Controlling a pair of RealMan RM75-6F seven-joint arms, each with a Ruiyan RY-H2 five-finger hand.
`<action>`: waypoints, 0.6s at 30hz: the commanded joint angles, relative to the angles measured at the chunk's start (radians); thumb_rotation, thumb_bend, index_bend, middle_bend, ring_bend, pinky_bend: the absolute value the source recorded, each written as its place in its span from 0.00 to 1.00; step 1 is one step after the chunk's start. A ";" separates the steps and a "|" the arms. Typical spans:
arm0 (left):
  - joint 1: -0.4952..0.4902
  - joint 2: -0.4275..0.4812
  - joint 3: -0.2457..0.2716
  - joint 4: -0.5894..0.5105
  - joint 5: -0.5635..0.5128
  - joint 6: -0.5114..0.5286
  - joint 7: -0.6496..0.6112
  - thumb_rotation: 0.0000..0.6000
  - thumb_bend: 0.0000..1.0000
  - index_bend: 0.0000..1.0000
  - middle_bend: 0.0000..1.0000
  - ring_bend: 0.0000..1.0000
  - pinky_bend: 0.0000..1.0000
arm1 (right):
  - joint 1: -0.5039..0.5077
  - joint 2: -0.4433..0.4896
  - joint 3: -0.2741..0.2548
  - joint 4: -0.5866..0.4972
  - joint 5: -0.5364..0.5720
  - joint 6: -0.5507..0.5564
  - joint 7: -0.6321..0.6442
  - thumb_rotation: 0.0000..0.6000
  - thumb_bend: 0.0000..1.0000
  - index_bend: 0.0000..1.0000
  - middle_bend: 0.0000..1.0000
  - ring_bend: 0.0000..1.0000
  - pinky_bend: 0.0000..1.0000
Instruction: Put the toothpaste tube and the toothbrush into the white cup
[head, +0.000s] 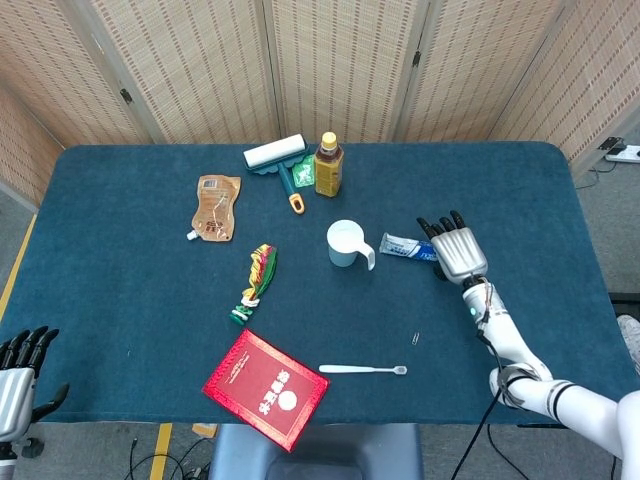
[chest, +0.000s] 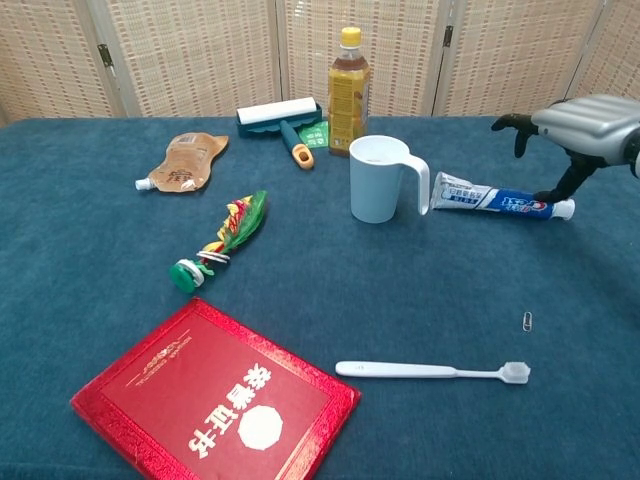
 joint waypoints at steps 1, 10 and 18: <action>0.000 0.000 0.001 0.000 0.002 0.000 0.000 1.00 0.33 0.16 0.15 0.10 0.15 | 0.049 -0.054 0.034 0.053 0.093 -0.056 -0.084 1.00 0.20 0.11 0.30 0.18 0.12; 0.009 0.004 0.003 0.001 -0.002 0.007 -0.004 1.00 0.33 0.16 0.15 0.10 0.15 | 0.154 -0.155 0.071 0.180 0.309 -0.165 -0.227 1.00 0.16 0.11 0.30 0.18 0.12; 0.013 0.006 0.003 0.006 -0.011 0.005 -0.009 1.00 0.33 0.16 0.15 0.10 0.15 | 0.222 -0.248 0.077 0.318 0.426 -0.215 -0.292 1.00 0.21 0.15 0.31 0.18 0.12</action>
